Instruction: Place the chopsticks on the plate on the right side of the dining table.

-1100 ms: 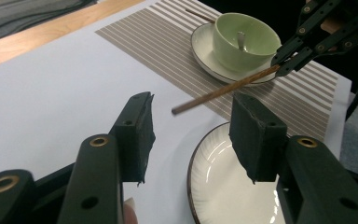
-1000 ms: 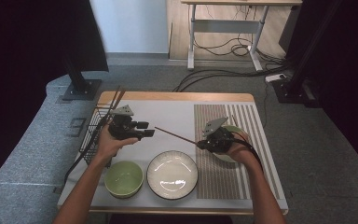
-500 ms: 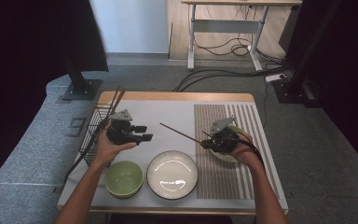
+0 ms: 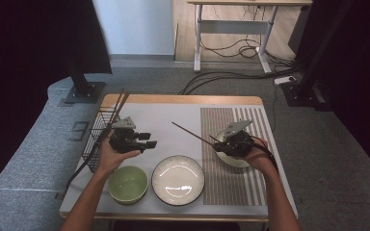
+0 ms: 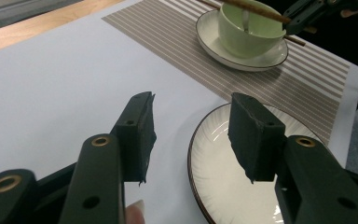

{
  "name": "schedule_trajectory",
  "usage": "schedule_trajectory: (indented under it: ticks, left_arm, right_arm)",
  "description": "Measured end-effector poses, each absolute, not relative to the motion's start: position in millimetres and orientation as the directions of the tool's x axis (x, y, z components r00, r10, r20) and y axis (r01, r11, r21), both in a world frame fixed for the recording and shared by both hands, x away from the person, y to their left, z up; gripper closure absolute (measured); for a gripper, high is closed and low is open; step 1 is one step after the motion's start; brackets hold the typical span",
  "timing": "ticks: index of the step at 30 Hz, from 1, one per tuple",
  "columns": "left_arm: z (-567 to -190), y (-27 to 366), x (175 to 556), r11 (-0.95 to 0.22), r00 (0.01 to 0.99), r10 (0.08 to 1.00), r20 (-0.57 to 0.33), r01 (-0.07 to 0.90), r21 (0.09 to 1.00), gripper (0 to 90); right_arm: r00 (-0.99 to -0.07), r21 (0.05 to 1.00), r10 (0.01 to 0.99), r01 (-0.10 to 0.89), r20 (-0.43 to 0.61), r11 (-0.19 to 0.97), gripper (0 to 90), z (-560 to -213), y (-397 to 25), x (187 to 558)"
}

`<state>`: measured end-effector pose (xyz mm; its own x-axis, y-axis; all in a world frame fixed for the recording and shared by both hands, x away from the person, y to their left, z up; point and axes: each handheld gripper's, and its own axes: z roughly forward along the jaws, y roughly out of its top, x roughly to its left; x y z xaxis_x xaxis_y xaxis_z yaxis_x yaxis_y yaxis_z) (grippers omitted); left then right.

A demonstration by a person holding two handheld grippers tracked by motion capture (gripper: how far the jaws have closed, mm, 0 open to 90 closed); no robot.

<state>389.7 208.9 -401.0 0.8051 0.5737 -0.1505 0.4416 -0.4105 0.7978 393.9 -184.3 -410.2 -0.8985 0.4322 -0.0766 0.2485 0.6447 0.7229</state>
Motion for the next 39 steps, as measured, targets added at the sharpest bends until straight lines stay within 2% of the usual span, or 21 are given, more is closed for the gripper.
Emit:
schedule_trajectory:
  ticks: [10, 39]
  left_arm:
    - [-404, 209, 384, -0.427, 0.807, 0.575, -0.131, 0.433, 0.794, 50.1]
    - [-416, 216, 382, -0.413, 0.800, 0.578, -0.158, 0.454, 0.790, 50.2]
  right_arm:
    - [-0.887, 0.733, 0.455, 0.260, -0.075, 0.628, 84.7, -407, -191, 393]
    - [-0.832, 0.744, 0.549, 0.318, -0.079, 0.588, 84.8, -407, -211, 391]
